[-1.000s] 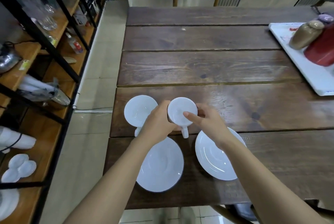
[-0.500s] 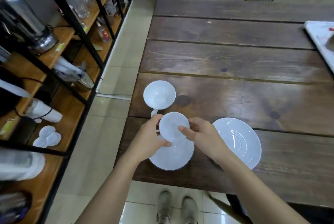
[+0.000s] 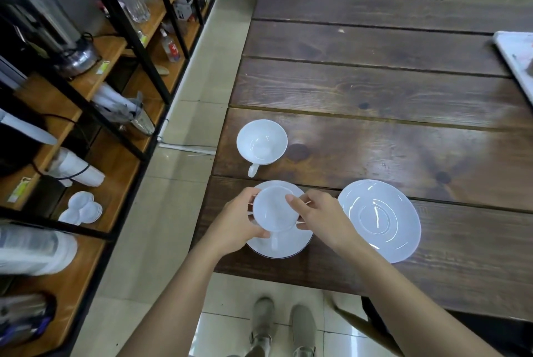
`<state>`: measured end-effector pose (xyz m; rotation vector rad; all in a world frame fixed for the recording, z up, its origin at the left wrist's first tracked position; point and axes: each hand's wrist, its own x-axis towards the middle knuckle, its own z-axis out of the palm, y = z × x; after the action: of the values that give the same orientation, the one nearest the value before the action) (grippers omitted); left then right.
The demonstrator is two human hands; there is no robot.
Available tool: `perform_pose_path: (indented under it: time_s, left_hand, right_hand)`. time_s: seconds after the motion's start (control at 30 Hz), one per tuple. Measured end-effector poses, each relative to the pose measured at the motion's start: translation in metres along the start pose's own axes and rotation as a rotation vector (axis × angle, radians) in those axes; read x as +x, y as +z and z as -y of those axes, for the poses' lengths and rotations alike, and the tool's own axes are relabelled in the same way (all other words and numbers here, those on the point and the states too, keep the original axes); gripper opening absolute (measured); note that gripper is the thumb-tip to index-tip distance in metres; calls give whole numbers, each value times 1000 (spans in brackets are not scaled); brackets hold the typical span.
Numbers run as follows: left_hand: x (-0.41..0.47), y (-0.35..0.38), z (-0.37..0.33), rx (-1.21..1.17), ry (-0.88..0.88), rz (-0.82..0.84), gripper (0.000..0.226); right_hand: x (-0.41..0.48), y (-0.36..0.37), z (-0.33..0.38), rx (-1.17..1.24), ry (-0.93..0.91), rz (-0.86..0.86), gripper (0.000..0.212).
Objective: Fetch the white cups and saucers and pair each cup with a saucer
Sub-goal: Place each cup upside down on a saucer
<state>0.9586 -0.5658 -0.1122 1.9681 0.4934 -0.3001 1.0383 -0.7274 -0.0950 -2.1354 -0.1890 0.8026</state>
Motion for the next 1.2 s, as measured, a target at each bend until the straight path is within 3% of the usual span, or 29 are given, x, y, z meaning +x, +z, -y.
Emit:
perform_pose_path:
  time_s: [0.43, 0.57, 0.67, 0.77, 0.83, 0.93, 1.07, 1.2]
  left_hand:
    - [-5, -14, -1, 132, 42, -12, 77]
    - [5, -44, -12, -36, 73, -280, 44]
    - [32, -55, -23, -371, -28, -425, 28]
    - [63, -60, -30, -797, -217, -330, 51]
    - [77, -61, -31, -945, -286, -241, 71]
    - [92, -61, -24, -1062, -347, -172, 77]
    - [97, -59, -21, -1073, -344, -58, 56]
    - [97, -54, -31, -945, -301, -102, 25]
  right_hand:
    - [14, -9, 0, 85, 68, -41, 51]
    - [33, -21, 16, 231, 93, -77, 41]
    - [54, -23, 34, 381, 157, -76, 54]
    - [70, -20, 52, 496, 218, -9, 61]
    - [77, -17, 60, 565, 237, 54, 65]
    - [85, -12, 64, 673, 252, 127, 70]
    - [91, -8, 68, 715, 249, 134, 65]
    - [90, -10, 69, 629, 173, 66, 57]
